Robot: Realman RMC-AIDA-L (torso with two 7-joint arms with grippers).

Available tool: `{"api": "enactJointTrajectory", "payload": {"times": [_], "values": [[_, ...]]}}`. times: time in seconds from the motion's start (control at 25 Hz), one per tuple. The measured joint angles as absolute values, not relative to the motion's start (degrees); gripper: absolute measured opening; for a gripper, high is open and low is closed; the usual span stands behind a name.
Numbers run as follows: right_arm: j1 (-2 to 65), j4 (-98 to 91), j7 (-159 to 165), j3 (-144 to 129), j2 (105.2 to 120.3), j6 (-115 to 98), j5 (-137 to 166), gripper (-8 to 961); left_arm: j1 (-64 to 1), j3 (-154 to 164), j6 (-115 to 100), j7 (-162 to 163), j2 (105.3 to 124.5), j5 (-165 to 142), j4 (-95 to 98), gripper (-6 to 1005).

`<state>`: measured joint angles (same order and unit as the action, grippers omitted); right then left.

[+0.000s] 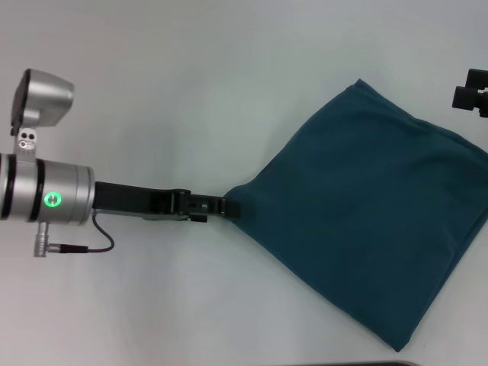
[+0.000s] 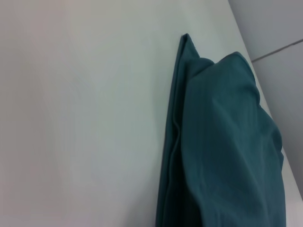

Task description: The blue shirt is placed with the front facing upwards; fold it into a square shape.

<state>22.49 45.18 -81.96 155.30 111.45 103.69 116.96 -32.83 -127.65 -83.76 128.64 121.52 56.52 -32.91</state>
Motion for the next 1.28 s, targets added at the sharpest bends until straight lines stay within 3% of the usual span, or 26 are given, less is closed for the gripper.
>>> {"api": "enactJointTrajectory", "payload": {"times": [0.2,0.76,1.28], "values": [[22.32,45.23,-81.72,155.38,111.43,103.97,116.98,915,-32.54,-127.7,-84.66,128.73,121.28,56.44,-33.7,945],[22.22,45.35,-81.93,155.39,111.43,104.07,116.91,915,-34.77,-127.1,-83.09,128.37,123.43,56.26,-33.23,938],[22.21,45.38,-82.0,155.39,111.35,104.27,116.18,915,-35.07,-125.75,-81.26,127.92,123.74,56.21,-33.78,933]]}}
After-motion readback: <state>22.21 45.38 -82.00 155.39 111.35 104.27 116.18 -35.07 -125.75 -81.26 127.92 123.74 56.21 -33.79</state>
